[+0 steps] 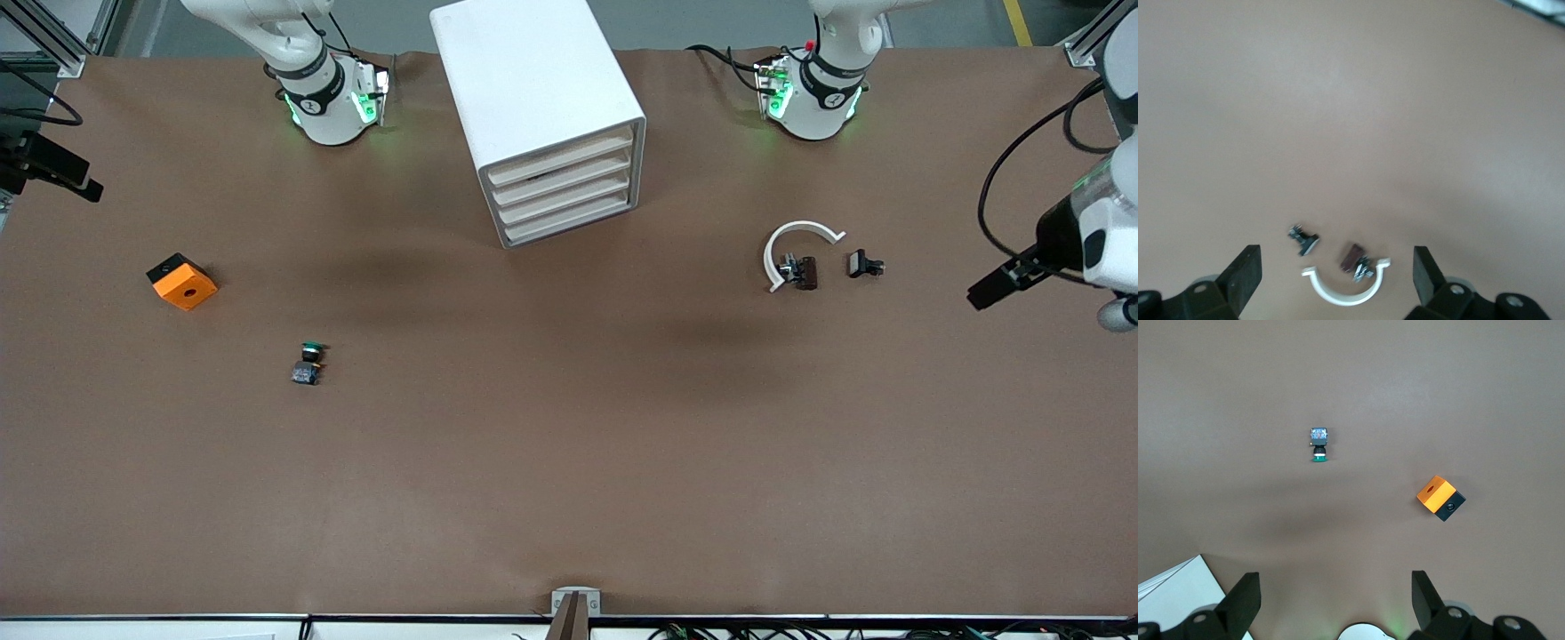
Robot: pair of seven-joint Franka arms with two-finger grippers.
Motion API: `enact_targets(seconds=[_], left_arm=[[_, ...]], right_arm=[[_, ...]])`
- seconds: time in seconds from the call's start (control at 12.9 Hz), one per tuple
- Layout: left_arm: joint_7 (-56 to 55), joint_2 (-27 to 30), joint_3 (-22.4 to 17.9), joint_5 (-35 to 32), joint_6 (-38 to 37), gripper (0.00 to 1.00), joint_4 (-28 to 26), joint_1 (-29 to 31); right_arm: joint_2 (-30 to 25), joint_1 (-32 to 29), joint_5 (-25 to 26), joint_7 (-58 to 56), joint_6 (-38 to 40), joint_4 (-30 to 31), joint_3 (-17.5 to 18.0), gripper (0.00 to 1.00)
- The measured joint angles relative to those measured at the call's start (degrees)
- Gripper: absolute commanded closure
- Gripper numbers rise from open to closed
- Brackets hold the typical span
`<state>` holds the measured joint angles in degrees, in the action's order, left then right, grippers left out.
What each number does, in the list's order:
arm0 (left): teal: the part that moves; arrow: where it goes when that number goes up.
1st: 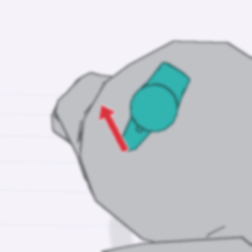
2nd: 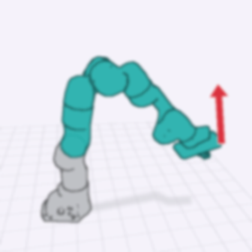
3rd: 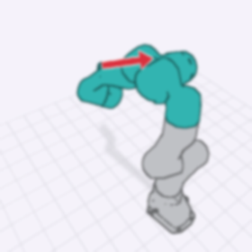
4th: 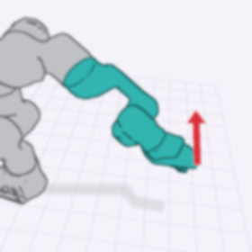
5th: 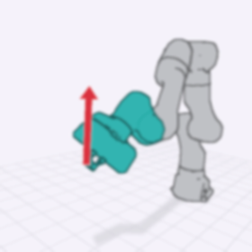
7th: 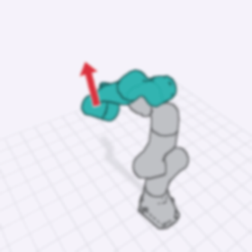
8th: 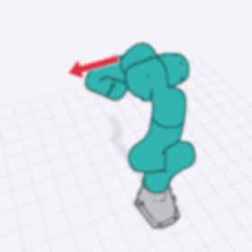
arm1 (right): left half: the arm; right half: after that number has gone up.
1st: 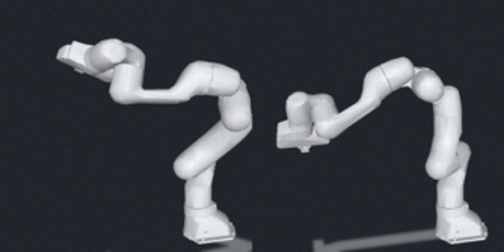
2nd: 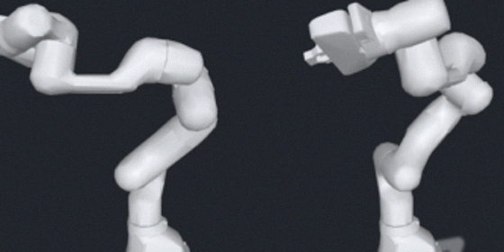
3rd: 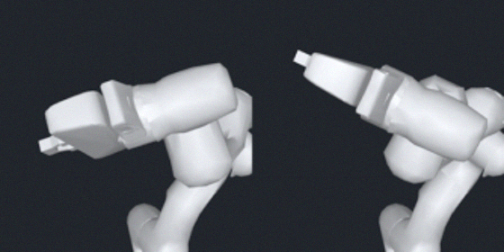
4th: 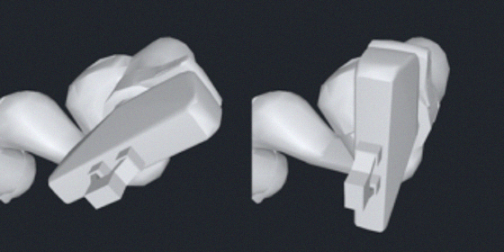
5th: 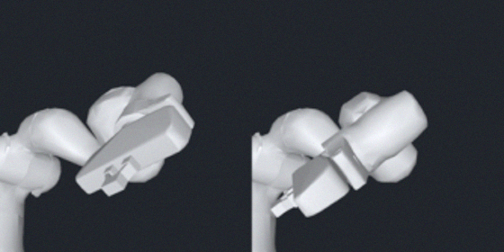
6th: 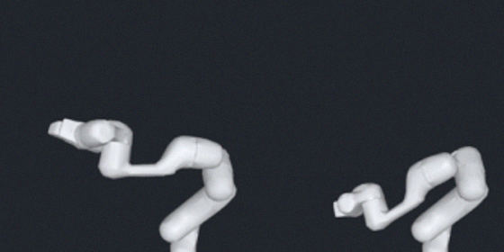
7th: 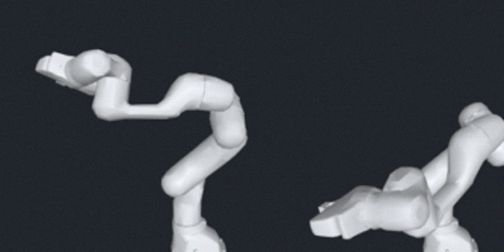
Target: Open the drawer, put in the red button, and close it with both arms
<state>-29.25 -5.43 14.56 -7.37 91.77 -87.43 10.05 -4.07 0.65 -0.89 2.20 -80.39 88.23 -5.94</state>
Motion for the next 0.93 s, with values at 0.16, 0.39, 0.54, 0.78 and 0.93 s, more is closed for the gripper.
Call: enact_targets(seconds=[0.16, 0.39, 0.54, 0.78, 0.93], left_arm=[[8.2, 2.2, -3.0, 1.5, -3.4, 0.00, 0.0, -0.9], [17.7, 5.3, -5.5, 3.3, -8.4, 0.00, -0.3, -1.8], [19.5, 7.2, -6.4, 3.9, -9.9, 0.00, -1.3, -3.5], [24.0, 9.2, -6.9, 5.3, -9.9, 0.00, -3.5, -4.3], [25.9, 11.1, -7.3, 5.4, -9.4, 0.00, -6.0, -4.5]], right_arm=[[0.0, 0.0, 0.0, 0.0, 0.0, 0.0, 0.0, 0.00], [0.0, 0.0, 0.0, 0.0, 0.0, 0.0, 0.0, 0.00], [0.0, 0.0, 0.0, 0.0, 0.0, 0.0, 0.0, 0.00], [0.0, 0.0, 0.0, 0.0, 0.0, 0.0, 0.0, 0.00], [0.0, 0.0, 0.0, 0.0, 0.0, 0.0, 0.0, 0.00]])
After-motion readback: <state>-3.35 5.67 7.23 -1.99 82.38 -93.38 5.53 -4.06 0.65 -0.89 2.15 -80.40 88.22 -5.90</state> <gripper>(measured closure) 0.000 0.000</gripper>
